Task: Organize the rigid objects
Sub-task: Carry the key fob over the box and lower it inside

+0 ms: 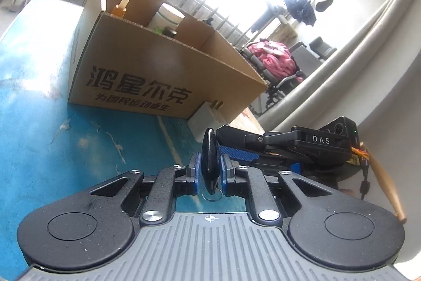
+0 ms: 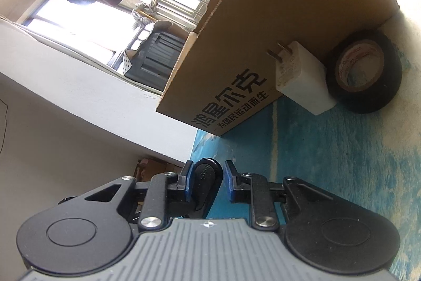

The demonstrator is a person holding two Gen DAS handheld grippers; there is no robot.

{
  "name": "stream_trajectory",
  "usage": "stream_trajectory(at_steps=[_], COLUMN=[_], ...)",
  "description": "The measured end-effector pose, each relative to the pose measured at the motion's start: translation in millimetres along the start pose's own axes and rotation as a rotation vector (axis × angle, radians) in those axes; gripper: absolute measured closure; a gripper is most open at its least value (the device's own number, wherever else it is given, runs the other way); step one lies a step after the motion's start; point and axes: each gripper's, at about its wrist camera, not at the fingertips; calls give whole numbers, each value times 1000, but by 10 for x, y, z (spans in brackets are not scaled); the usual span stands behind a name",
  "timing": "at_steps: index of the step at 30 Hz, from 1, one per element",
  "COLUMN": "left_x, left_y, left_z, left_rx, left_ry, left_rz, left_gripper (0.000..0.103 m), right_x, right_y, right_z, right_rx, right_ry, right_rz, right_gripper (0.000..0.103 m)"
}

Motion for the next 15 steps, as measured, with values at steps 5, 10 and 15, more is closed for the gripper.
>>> stream_trajectory(at_steps=[5, 10, 15], left_x=[84, -153, -636], left_y=[-509, -1122, -1449], left_z=[237, 405, 364], left_rx=[-141, -409, -646], left_ry=[-20, -191, -364], left_rz=[60, 21, -142], left_gripper=[90, 90, 90], right_x=[23, -306, -785], right_y=[-329, -934, -1315], right_z=[-498, -947, -1029], right_rx=[121, 265, 326], right_ry=[-32, 12, 93], right_rz=[34, 28, -46], right_gripper=[77, 75, 75])
Point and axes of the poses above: each gripper's, at about its wrist camera, not at the fingertips, and x roughly against the way its jaws point, z to its right, y to its underside, and after that the axes turned 3 degrees about z, right-handed
